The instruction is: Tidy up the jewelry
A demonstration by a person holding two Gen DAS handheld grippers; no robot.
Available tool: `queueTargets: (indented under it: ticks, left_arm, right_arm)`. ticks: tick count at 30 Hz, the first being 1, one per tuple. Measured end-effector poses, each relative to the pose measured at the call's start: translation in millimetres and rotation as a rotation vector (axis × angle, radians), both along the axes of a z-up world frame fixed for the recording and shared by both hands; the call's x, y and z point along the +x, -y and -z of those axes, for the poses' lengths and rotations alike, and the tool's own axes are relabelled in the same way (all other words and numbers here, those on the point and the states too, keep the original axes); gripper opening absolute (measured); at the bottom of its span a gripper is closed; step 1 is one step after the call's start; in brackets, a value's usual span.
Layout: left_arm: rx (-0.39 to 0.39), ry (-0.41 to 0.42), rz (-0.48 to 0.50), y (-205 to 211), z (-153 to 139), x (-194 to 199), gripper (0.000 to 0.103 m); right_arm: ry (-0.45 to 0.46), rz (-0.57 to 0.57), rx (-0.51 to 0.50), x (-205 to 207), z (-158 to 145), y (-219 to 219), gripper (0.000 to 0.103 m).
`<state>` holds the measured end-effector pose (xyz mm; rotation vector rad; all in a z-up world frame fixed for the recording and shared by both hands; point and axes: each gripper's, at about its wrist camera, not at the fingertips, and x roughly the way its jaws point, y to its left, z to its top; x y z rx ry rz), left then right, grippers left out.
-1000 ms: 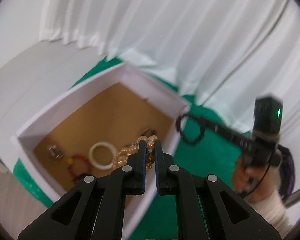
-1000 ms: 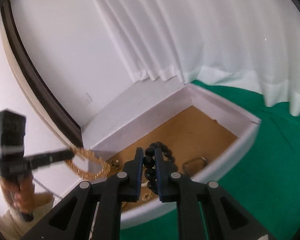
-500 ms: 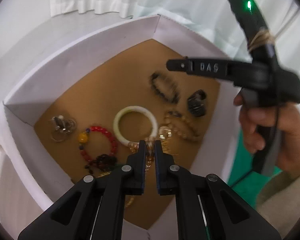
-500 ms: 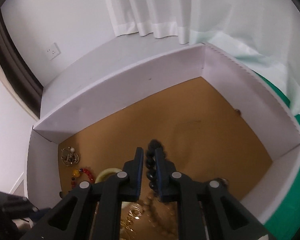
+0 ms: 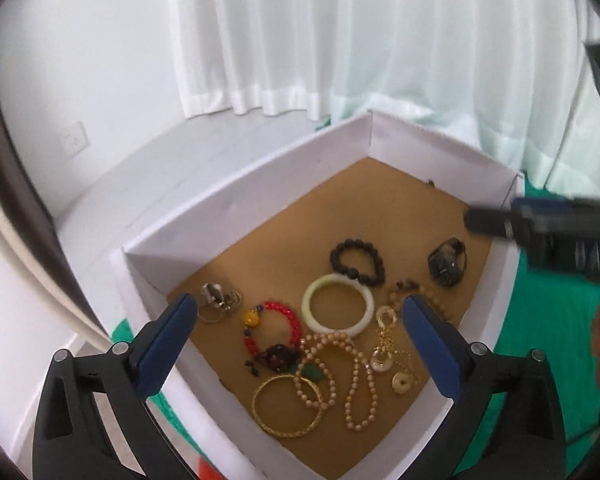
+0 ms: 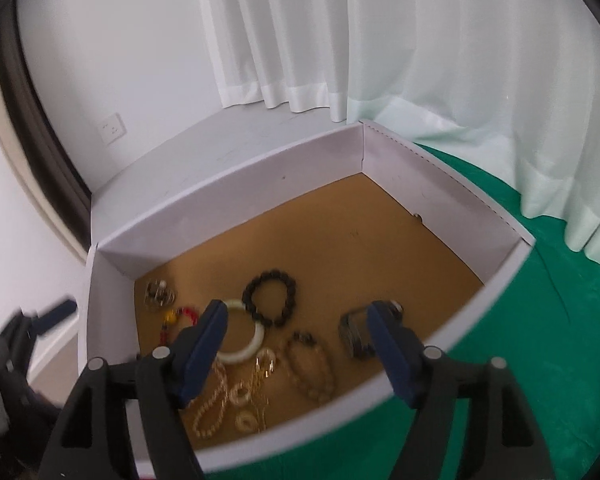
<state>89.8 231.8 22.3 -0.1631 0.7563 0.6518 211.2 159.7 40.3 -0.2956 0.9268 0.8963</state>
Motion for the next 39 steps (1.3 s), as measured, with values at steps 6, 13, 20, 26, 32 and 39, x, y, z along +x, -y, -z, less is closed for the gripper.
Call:
queueTargets:
  ticks: [6, 13, 20, 26, 32, 39]
  left_arm:
    - [0.042, -0.055, -0.058, 1.5, -3.3, -7.7, 0.102]
    - [-0.051, -0.096, -0.104, -13.8, -9.6, -22.6, 0.102]
    - [-0.064, -0.081, -0.13, -22.8, -16.6, -31.6, 0.102]
    - [-0.098, -0.08, -0.125, -29.4, -16.5, -35.6, 0.102]
    - [-0.125, -0.09, -0.123, -32.4, -16.0, -38.4, 0.102]
    - [-0.116, -0.102, -0.122, -24.8, -22.7, -38.6, 0.102]
  right_arm:
    - [0.066, -0.02, -0.057, -32.8, 0.4, 7.3, 0.079]
    - [0.083, -0.014, -0.12, -50.8, -4.9, 2.6, 0.084]
    - [0.072, -0.01, -0.124, -52.2, -11.0, -2.7, 0.084]
    - [0.054, -0.013, -0.155, -51.8, -6.9, -5.7, 0.084]
    - [0.037, 0.015, -0.154, -52.9, -5.0, 1.4, 0.084]
    - [0.035, 0.022, -0.141, -52.8, -12.4, 11.3, 0.084]
